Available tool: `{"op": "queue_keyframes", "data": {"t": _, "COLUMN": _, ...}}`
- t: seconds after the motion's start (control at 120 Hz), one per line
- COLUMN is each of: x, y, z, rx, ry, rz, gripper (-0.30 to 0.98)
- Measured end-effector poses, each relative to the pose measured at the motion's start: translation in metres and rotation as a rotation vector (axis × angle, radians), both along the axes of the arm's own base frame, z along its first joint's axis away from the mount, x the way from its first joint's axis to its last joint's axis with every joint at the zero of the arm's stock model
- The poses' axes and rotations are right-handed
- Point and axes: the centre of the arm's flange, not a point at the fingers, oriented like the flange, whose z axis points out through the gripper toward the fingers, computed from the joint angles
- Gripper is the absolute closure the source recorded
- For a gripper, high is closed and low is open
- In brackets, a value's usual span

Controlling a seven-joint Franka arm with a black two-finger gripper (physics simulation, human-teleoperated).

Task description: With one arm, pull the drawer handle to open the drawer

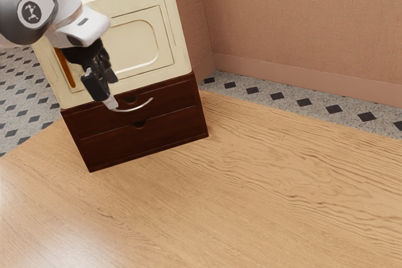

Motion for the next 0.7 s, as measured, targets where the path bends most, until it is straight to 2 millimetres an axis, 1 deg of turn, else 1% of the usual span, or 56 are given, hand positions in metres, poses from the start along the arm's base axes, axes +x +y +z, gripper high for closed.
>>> {"op": "queue_keyframes", "data": {"t": 0.092, "x": 0.011, "y": 0.001, "z": -0.029, "rx": 0.024, "ry": -0.037, "rz": -0.085, "gripper": 0.00}}
{"op": "queue_keyframes", "data": {"t": 0.158, "x": 0.017, "y": 0.001, "z": -0.037, "rx": 0.045, "ry": -0.073, "rz": -0.133, "gripper": 0.00}}
{"op": "queue_keyframes", "data": {"t": 0.325, "x": 0.024, "y": 0.001, "z": -0.040, "rx": 0.088, "ry": -0.138, "rz": -0.186, "gripper": 0.00}}
{"op": "queue_keyframes", "data": {"t": 0.483, "x": 0.022, "y": 0.015, "z": -0.042, "rx": 0.146, "ry": -0.134, "rz": -0.162, "gripper": 0.01}}
{"op": "queue_keyframes", "data": {"t": 0.542, "x": 0.019, "y": 0.023, "z": -0.043, "rx": 0.162, "ry": -0.129, "rz": -0.142, "gripper": 0.05}}
{"op": "queue_keyframes", "data": {"t": 0.6, "x": 0.017, "y": 0.030, "z": -0.045, "rx": 0.172, "ry": -0.122, "rz": -0.123, "gripper": 0.13}}
{"op": "queue_keyframes", "data": {"t": 0.667, "x": 0.015, "y": 0.036, "z": -0.051, "rx": 0.178, "ry": -0.109, "rz": -0.106, "gripper": 0.22}}
{"op": "queue_keyframes", "data": {"t": 0.7, "x": 0.015, "y": 0.037, "z": -0.058, "rx": 0.177, "ry": -0.100, "rz": -0.100, "gripper": 0.26}}
